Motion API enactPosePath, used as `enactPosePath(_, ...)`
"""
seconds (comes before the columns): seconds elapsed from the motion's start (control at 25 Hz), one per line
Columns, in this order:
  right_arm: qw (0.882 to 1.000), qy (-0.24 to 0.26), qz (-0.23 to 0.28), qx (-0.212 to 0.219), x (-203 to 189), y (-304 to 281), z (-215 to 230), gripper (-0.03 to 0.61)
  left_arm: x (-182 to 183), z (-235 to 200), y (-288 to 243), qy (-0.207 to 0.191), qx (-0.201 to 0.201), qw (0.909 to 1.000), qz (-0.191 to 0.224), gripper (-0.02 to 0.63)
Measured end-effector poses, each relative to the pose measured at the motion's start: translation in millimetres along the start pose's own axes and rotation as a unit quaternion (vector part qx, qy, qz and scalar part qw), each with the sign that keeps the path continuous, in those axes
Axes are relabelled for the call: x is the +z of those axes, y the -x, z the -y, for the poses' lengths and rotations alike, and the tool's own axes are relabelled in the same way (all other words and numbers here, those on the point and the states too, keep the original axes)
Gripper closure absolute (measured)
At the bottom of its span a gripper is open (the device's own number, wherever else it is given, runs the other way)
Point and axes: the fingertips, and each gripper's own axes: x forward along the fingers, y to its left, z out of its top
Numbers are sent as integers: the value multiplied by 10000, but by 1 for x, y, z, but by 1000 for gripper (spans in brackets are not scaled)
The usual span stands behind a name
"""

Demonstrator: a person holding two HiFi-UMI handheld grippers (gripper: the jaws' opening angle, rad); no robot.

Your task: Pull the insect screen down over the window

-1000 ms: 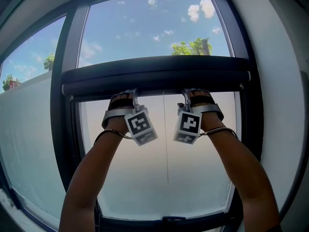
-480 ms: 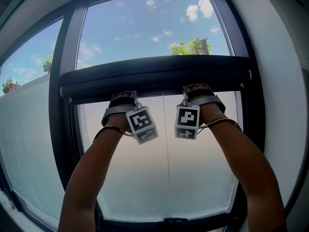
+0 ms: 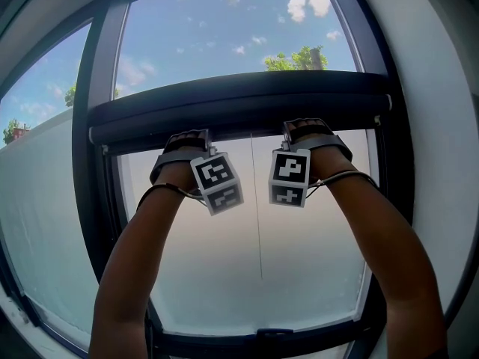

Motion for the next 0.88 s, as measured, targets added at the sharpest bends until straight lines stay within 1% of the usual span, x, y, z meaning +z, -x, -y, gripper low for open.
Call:
enactPosePath(0.16,9999,36,-35,152,0,5,-10,339,1,13,6,44,-303,9995,127,334)
enactPosePath(0.32,9994,74,-100,313,1,10,-20,339,-1,24,11,-39,-403,9992,72,334)
enactPosePath(0.4,9991,89,-136,389,0,14,-25,339,1,29,14,21,-487,9987,113,334)
enactPosePath(0.56,9988,-55,-52,485,3,20,-39,339,1,44,19,198,-654,9974,234,334)
enactPosePath(0.68,9982,-67,2,588,6,25,-47,339,-1,55,21,115,-711,9973,168,334)
enactPosePath(0.76,9970,-38,22,767,8,30,-58,339,-1,65,25,100,-872,9960,158,334)
enactPosePath(0.88,9951,227,-79,960,5,38,-74,339,0,82,34,197,-1276,9914,234,334)
